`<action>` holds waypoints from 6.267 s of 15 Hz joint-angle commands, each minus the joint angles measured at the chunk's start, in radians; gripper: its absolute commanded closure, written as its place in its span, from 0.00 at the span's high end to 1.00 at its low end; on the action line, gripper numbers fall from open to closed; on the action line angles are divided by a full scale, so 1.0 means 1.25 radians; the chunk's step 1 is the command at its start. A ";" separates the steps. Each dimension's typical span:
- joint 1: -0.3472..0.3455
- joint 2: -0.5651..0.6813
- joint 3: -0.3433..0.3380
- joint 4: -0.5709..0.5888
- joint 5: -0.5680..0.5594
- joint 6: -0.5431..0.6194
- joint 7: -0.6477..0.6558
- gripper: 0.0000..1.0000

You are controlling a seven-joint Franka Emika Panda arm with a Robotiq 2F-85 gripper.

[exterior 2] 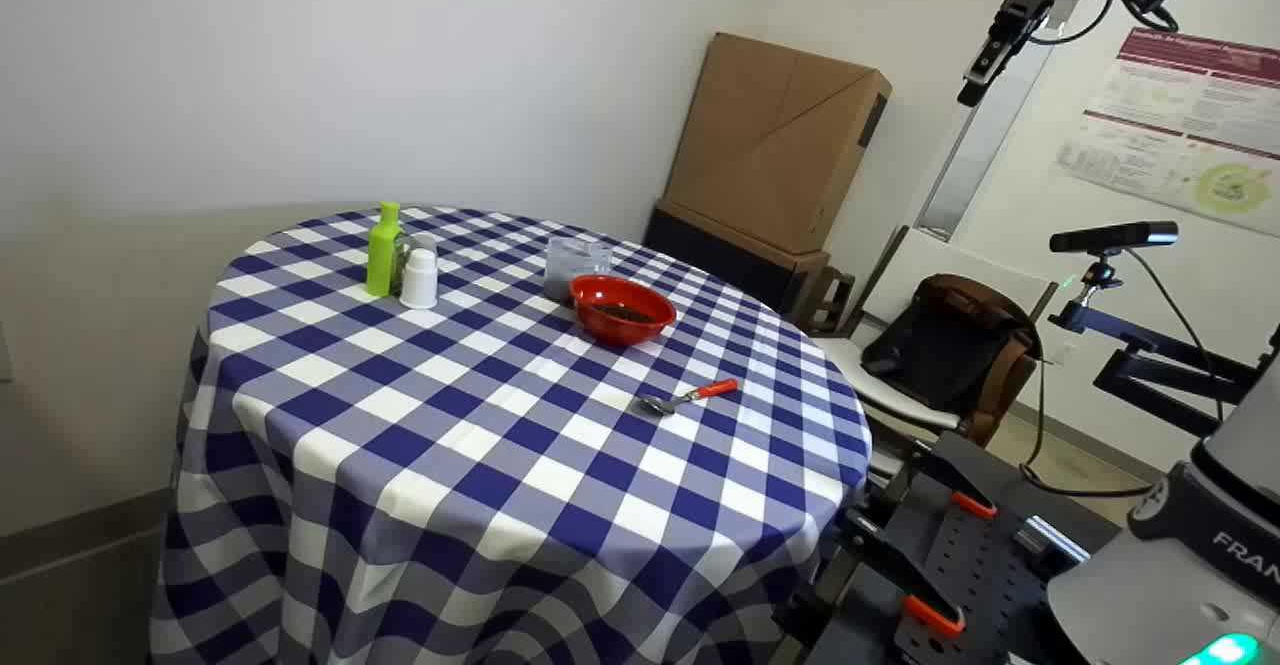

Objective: Put some of the contents of the orange bowl into the clear cup using the orange spoon

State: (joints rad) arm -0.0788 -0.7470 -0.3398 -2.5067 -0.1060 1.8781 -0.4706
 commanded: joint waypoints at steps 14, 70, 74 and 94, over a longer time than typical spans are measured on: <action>0.021 0.088 -0.014 -0.057 -0.081 0.246 -0.209 1.00; -0.021 0.998 0.181 0.063 -0.305 0.769 -0.524 0.50; -0.027 0.989 0.182 0.064 -0.311 0.782 -0.529 0.20; -0.048 0.734 0.234 0.070 -0.174 0.662 -0.538 0.05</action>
State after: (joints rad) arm -0.1701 0.2326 -0.0037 -2.4309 -0.2863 2.6998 -1.2215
